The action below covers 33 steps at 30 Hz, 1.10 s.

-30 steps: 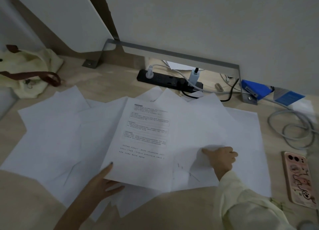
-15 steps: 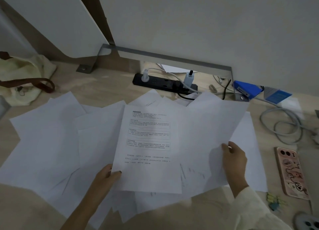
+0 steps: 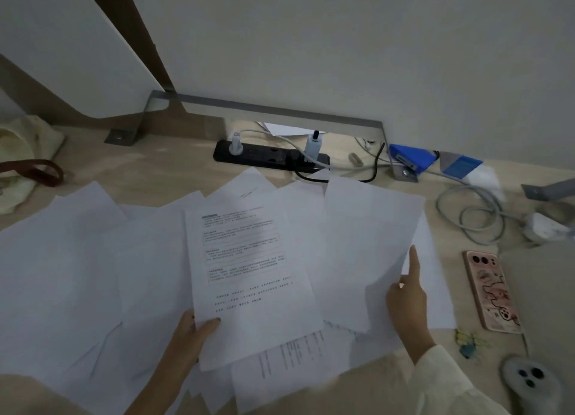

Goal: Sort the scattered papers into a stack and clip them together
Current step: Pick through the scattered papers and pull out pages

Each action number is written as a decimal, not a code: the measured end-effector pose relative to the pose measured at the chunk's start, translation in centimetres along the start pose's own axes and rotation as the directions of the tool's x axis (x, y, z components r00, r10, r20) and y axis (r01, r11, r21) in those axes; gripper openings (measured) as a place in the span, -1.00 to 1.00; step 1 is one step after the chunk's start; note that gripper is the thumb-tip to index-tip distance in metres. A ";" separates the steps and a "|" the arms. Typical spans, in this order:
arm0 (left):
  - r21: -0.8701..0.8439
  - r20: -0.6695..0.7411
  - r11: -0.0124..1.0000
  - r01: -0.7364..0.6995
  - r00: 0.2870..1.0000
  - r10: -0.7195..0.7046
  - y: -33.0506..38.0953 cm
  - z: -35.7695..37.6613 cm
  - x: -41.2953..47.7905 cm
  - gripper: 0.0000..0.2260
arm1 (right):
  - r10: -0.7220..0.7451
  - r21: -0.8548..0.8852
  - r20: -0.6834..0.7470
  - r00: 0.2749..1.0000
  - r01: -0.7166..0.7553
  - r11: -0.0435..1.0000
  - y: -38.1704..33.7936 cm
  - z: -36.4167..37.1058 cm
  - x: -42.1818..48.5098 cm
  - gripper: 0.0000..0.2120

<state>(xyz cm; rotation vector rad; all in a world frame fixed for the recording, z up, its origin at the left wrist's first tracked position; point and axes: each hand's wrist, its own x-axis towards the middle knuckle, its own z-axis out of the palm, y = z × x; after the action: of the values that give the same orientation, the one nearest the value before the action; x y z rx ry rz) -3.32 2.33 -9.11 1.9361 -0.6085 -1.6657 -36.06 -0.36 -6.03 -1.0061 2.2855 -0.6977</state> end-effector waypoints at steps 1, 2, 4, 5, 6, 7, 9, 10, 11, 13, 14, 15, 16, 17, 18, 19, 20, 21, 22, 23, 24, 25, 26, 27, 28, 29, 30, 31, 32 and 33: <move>0.018 -0.004 1.000 -0.021 1.000 0.021 0.0 0.2 -0.1 -0.57 | 0.026 -0.009 0.016 1.000 -0.026 1.000 0.2 0.3 0.1 -0.28; 0.033 -0.008 0.999 -0.039 0.999 0.039 -0.1 0.3 -0.1 -0.59 | 0.050 -0.020 0.030 0.998 -0.050 0.999 0.3 0.6 0.1 -0.26; 0.066 -0.003 0.997 -0.049 0.999 0.049 -0.4 0.6 -0.1 -0.58 | 0.032 -0.169 0.042 0.999 -0.025 0.985 0.8 1.0 0.4 -0.28; 0.083 -0.005 0.995 -0.053 0.999 0.054 -0.5 0.7 0.0 -0.59 | -0.014 -0.304 0.049 0.999 0.028 0.952 1.0 1.2 0.7 -0.32; 0.097 -0.008 0.993 -0.065 0.998 0.066 -0.7 0.8 0.1 -0.61 | -0.066 -0.418 0.065 0.996 0.087 0.904 1.1 1.3 1.3 -0.34; 0.119 -0.019 0.991 -0.069 0.997 0.072 -0.8 0.8 0.2 -0.63 | -0.101 -0.475 0.098 0.990 0.136 0.869 0.9 1.4 1.9 -0.34; 0.152 -0.034 0.985 -0.079 0.996 0.086 -1.2 0.9 0.3 -0.65 | -0.137 -0.477 0.182 0.974 0.210 0.854 0.1 1.5 3.4 -0.30; 0.160 -0.042 0.983 -0.085 0.995 0.093 -1.4 0.9 0.4 -0.66 | -0.147 -0.464 0.213 0.966 0.233 0.855 -0.2 1.7 4.2 -0.28; 0.166 -0.046 0.982 -0.091 0.994 0.099 -1.4 0.9 0.4 -0.67 | -0.153 -0.450 0.240 0.959 0.250 0.857 -0.6 1.8 5.0 -0.26; 0.150 -0.049 0.984 -0.101 0.993 0.110 -1.3 1.1 0.3 -0.68 | -0.150 -0.434 0.300 0.942 0.275 0.858 -1.2 2.2 6.1 -0.24; 0.128 -0.054 0.986 -0.108 0.992 0.115 -1.2 1.2 0.2 -0.70 | -0.143 -0.436 0.326 0.935 0.283 0.855 -1.4 2.4 6.5 -0.23; 0.105 -0.062 0.988 -0.117 0.990 0.123 -1.1 1.3 0.0 -0.72 | -0.136 -0.446 0.343 0.929 0.289 0.847 -1.6 2.4 6.8 -0.24; 0.083 -0.069 0.988 -0.133 0.988 0.139 -1.0 1.5 -0.2 -0.75 | -0.139 -0.464 0.351 0.926 0.301 0.833 -1.7 2.5 7.1 -0.24; 0.071 -0.075 0.987 -0.146 0.986 0.151 -0.9 1.5 -0.3 -0.78 | -0.143 -0.487 0.357 0.923 0.314 0.815 -1.8 2.4 7.3 -0.25; 0.069 -0.079 0.985 -0.158 0.983 0.163 -0.8 1.6 -0.4 -0.79 | -0.148 -0.505 0.362 0.920 0.327 0.799 -1.9 2.3 7.5 -0.25; 0.075 -0.083 0.984 -0.162 0.982 0.168 -0.8 1.6 -0.4 -0.80 | -0.148 -0.515 0.366 0.919 0.332 0.790 -2.0 2.2 7.7 -0.26; 0.086 -0.083 0.982 -0.165 0.981 0.173 -0.8 1.6 -0.4 -0.81 | -0.145 -0.519 0.368 0.919 0.332 0.788 -2.0 2.1 7.8 -0.26; 0.100 -0.086 0.982 -0.163 0.981 0.172 -0.8 1.6 -0.2 -0.84 | -0.141 -0.520 0.371 0.918 0.331 0.787 -2.0 2.0 7.9 -0.25; 0.109 -0.092 0.981 -0.161 0.981 0.171 -0.8 1.5 -0.2 -0.86 | -0.147 -0.517 0.379 0.914 0.341 0.785 -2.1 1.9 8.0 -0.23; 0.119 -0.100 0.980 -0.162 0.980 0.174 -0.8 1.5 -0.1 -0.87 | -0.154 -0.509 0.397 0.905 0.356 0.783 -2.1 1.8 8.2 -0.21; 0.127 -0.109 0.978 -0.164 0.978 0.178 -0.6 1.4 -0.1 -0.86 | -0.156 -0.497 0.421 0.894 0.371 0.784 -2.2 1.8 8.4 -0.17; 0.131 -0.120 0.976 -0.172 0.975 0.187 -0.6 1.3 0.1 -0.86 | -0.153 -0.486 0.442 0.884 0.380 0.787 -2.4 1.8 8.7 -0.15; 0.135 -0.130 0.975 -0.177 0.972 0.195 -0.5 1.3 0.1 -0.86 | -0.148 -0.480 0.452 0.879 0.380 0.791 -2.5 1.8 8.9 -0.15; 0.139 -0.135 0.974 -0.179 0.971 0.198 -0.5 1.2 0.1 -0.86 | -0.145 -0.481 0.446 0.883 0.373 0.793 -2.6 1.7 9.2 -0.16; 0.140 -0.140 0.974 -0.177 0.970 0.197 -0.4 1.2 0.2 -0.86 | -0.146 -0.488 0.427 0.892 0.364 0.793 -2.7 1.7 9.5 -0.19; 0.137 -0.141 0.975 -0.175 0.971 0.194 -0.4 1.1 0.2 -0.86 | -0.152 -0.503 0.404 0.902 0.358 0.787 -2.7 1.7 9.8 -0.22; 0.136 -0.143 0.976 -0.168 0.972 0.187 -0.4 1.0 0.3 -0.86 | -0.152 -0.526 0.387 0.910 0.353 0.773 -2.8 1.8 10.0 -0.24; 0.134 -0.142 0.978 -0.158 0.974 0.177 -0.5 1.0 0.3 -0.86 | -0.140 -0.559 0.380 0.914 0.348 0.753 -2.8 1.8 10.2 -0.27; 0.134 -0.142 0.980 -0.149 0.976 0.168 -0.4 1.0 0.3 -0.85 | -0.118 -0.593 0.381 0.917 0.340 0.730 -2.8 1.9 10.3 -0.30; 0.132 -0.140 0.981 -0.145 0.977 0.164 -0.5 1.0 0.4 -0.83 | -0.094 -0.614 0.386 0.918 0.331 0.716 -2.8 2.0 10.3 -0.35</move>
<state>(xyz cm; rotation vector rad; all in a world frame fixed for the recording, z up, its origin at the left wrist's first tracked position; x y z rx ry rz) -4.22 2.35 -9.83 2.0214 -0.7955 -1.4019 -39.27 -10.41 -8.41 -1.5991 2.1461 0.2710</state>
